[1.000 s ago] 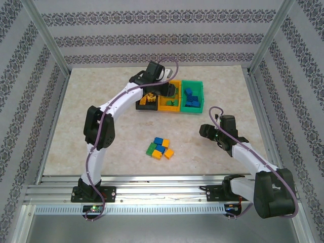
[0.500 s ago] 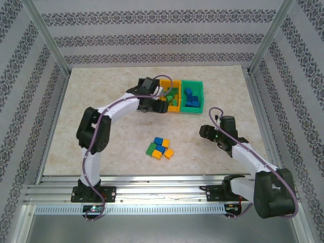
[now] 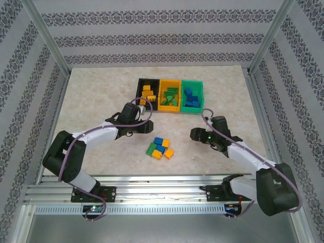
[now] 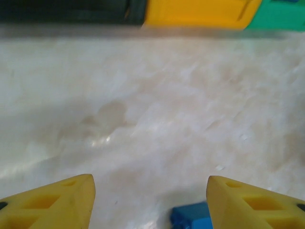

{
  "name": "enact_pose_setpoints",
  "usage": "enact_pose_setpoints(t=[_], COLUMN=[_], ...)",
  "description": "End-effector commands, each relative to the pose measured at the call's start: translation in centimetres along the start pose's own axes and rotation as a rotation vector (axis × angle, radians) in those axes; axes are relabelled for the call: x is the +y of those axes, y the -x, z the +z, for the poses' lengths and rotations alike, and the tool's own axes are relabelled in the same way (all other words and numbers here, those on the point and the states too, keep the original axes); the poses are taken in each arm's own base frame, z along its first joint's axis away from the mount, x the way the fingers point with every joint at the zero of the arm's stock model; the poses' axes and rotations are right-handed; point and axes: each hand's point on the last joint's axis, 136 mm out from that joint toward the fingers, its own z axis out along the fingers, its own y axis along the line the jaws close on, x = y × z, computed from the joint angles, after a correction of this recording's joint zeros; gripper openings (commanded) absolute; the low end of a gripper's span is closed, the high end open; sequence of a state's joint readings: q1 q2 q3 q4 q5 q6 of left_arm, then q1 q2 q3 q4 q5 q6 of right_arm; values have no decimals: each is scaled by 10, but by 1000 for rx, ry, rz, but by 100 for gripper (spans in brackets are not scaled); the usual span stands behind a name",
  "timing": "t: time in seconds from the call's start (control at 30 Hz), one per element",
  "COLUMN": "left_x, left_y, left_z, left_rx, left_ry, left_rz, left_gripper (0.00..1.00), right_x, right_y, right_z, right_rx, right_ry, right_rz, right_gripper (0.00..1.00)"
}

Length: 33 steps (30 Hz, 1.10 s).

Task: Sort the legos into containers by color
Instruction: Pick up the lego from the bottom-center of the table.

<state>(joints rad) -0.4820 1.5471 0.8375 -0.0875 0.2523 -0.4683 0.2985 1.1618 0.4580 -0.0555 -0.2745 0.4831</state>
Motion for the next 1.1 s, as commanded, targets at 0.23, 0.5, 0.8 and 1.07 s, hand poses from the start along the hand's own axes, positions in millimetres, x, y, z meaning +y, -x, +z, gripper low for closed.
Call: enact_pose_setpoints(t=[0.23,0.5,0.8,1.07], left_x=[4,3,3,5], left_y=[37,41,41,34], left_z=[-14,-15,-21,-20], left_rx=[-136,-139,-146,-129], left_ry=[-17,-30,-28,-30], left_rz=[-62,-76,-82,-97], left_gripper=[63,63,63,63], right_x=[113,121,107,102], right_y=[-54,-99,-96,-118], right_z=[20,30,25,35], right_rx=[262,519,555,636], right_ry=[129,4,-110,-106], right_rz=[-343,-599,-673,-677], right_gripper=[67,66,66,66])
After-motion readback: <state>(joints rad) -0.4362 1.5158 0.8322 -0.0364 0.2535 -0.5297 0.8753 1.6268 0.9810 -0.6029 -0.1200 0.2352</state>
